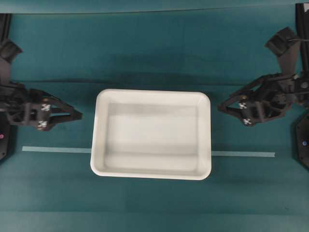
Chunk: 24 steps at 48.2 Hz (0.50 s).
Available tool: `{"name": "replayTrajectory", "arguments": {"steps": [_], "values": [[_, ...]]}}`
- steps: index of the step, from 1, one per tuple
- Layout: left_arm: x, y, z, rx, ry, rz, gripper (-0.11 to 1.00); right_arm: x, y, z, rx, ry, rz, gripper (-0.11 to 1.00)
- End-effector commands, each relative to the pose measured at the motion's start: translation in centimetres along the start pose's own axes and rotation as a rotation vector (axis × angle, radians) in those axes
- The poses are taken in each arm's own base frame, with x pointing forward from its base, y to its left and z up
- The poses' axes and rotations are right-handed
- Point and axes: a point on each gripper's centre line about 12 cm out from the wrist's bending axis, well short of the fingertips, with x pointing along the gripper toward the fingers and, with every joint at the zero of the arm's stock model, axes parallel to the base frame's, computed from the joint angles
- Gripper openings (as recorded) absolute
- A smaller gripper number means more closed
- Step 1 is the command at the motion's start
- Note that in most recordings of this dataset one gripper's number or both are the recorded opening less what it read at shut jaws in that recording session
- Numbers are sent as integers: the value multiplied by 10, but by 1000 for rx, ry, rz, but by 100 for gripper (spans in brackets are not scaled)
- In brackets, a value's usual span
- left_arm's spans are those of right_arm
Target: Lift the white case with both hands.
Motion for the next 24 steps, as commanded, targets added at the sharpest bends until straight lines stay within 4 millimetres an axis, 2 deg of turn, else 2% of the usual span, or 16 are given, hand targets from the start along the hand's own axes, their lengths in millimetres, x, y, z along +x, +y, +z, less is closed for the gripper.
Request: {"name": "replayTrajectory", "arguments": {"steps": [1,16,24], "values": [[-10,-14,10,51,-25,-31,95,-9,9,9,-74,-57,47,90],[-50,-38,25,429,-124,-118,94,-38,19,15,-351,-207,157,90],[-63,-44,29,576,-175,-145,94,-53,28,19,-485,-300,211,90]]}}
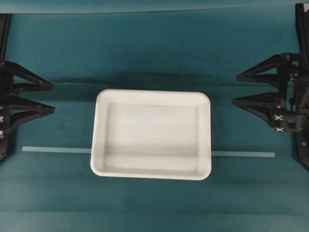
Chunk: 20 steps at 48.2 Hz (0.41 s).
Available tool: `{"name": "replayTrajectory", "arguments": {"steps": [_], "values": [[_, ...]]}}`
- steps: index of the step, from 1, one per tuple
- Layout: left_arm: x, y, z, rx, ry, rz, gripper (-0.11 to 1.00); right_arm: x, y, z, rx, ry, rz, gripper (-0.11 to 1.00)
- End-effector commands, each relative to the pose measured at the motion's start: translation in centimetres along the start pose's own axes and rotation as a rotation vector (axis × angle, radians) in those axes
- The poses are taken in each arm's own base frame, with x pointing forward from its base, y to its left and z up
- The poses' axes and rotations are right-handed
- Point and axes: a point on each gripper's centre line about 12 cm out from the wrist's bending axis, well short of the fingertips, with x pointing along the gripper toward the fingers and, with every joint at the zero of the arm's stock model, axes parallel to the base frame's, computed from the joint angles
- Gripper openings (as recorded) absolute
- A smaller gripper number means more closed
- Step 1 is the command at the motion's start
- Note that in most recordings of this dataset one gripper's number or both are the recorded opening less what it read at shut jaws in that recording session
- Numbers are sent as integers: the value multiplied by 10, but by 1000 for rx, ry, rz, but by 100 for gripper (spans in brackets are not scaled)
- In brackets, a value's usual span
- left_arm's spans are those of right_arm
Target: Lift the white case with both hands.
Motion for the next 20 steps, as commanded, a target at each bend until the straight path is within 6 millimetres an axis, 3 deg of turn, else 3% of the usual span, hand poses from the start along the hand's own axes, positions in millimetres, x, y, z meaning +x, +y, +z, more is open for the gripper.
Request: {"name": "replayTrajectory", "arguments": {"steps": [1,20], "values": [[-4,-6,12,57,-36,-14,94,-3,5,8,-54,-49,24,90],[-23,-12,25,150,-114,-45,94,-23,15,16,-95,-115,79,90]]}}
